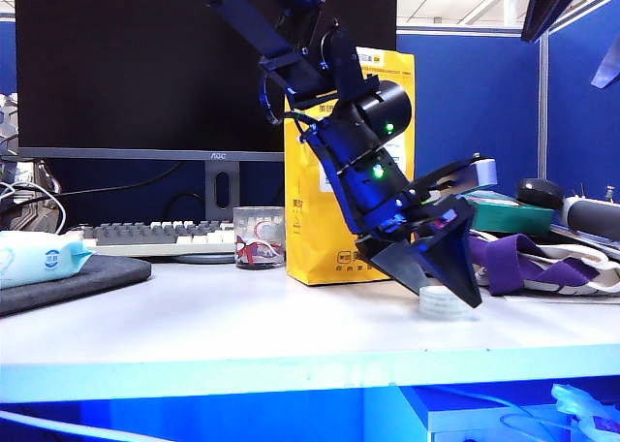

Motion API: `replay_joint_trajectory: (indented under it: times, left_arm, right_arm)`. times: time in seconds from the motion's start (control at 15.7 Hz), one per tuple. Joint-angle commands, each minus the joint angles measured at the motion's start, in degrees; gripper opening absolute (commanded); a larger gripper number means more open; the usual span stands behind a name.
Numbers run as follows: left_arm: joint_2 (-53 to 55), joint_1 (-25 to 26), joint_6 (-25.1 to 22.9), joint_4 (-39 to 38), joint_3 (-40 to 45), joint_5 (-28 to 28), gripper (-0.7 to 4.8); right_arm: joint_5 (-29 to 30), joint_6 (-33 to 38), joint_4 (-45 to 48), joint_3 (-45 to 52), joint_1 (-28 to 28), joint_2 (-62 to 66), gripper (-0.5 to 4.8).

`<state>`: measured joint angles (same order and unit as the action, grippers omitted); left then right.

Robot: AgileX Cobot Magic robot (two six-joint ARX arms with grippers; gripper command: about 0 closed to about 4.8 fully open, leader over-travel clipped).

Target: Pick up the transparent tape and throw it into the yellow paper bag.

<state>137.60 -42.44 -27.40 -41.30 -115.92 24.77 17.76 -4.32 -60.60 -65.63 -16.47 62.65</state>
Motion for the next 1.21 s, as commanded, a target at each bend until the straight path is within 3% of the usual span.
replay_joint_trajectory:
  times: [0.06, 0.19, 0.32, 0.57, 0.89, 1.21]
  left_arm:
    - [0.83, -0.24, 0.90, -0.35, -0.26, -0.61, 4.79]
    - [0.85, -0.26, 0.92, -0.22, -0.26, -1.81, 3.52]
    - [0.85, -0.24, 0.90, -0.52, -0.26, -3.13, 2.85]
    - [0.85, -0.26, 0.87, -0.55, -0.26, -3.10, 2.39]
    - [0.77, -0.26, 0.83, -1.38, -0.28, -2.95, 2.36]
    - [-0.39, -0.13, -0.13, -6.43, -6.82, -4.20, 2.36]
  right_arm:
    - [0.44, -0.26, 0.85, -0.20, 0.00, -0.20, 4.79]
    - [0.44, -0.28, 0.83, -0.20, 0.00, -0.20, 4.79]
    - [0.44, -0.28, 0.85, -0.20, 0.00, -0.20, 4.79]
    - [0.44, -0.31, 0.96, -0.20, 0.00, -0.20, 4.79]
    - [0.39, -0.92, 1.27, -0.20, 0.00, -0.20, 4.79]
    - [0.20, -1.99, 1.20, -0.20, 0.00, -0.20, 4.79]
